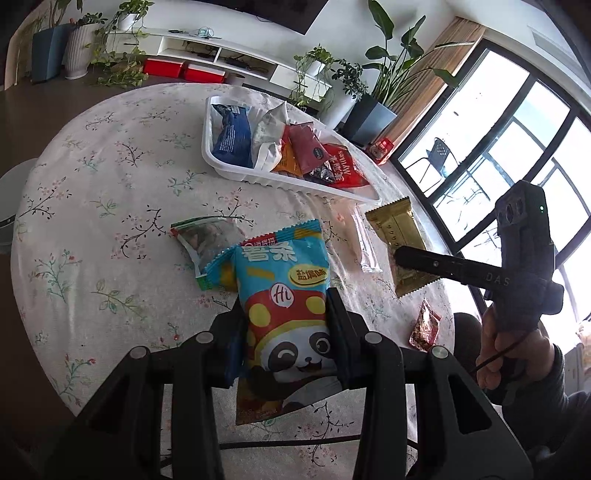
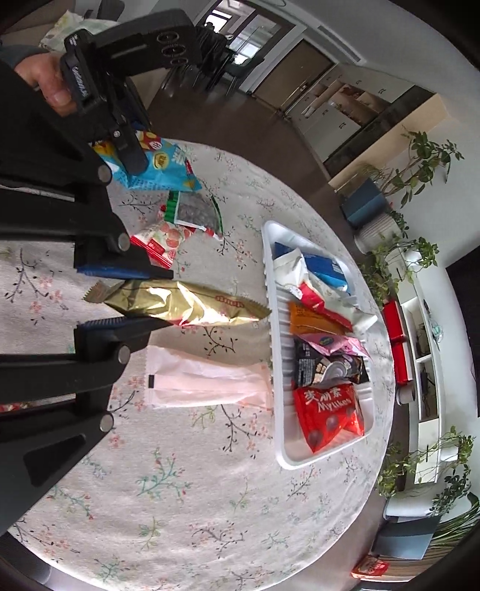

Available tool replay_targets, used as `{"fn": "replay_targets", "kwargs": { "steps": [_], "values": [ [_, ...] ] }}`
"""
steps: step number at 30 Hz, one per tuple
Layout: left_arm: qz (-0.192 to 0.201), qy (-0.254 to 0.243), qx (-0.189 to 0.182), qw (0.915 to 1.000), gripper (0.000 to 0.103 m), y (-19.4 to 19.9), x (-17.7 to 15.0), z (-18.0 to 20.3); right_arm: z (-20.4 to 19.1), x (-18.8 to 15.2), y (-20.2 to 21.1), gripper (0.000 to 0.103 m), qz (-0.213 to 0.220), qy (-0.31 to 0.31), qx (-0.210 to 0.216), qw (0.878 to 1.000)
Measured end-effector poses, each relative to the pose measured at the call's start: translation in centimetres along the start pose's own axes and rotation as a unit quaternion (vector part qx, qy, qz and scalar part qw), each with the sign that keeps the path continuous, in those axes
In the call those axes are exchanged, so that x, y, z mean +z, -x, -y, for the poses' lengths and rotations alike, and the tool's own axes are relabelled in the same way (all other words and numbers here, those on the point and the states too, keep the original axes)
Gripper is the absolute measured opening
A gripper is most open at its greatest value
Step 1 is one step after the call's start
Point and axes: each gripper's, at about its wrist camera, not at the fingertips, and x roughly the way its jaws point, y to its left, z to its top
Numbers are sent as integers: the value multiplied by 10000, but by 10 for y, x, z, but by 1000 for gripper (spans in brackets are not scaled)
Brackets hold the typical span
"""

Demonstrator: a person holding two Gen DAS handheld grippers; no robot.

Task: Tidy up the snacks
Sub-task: 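Carry the panda bag and gold packet over the white tray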

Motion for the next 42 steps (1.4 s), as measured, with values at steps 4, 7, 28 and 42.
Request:
{"fn": "replay_targets", "kwargs": {
  "steps": [4,7,28,42],
  "values": [
    [33,36,-30,10000,36,2,5,-2,23,-5,18,19,140,-247,-26,9996],
    [92,84,-49,9999,36,6,11,-5,47,-3,31,19,273,-495,-153,9983],
    [686,-549,224,9959,36,-1,193,3,50,141,79,19,1516,243,-278,9878],
    [-120,-744,437,9962,36,-139,230,-4,43,178,-59,19,386,494,-352,9974]
  ]
}}
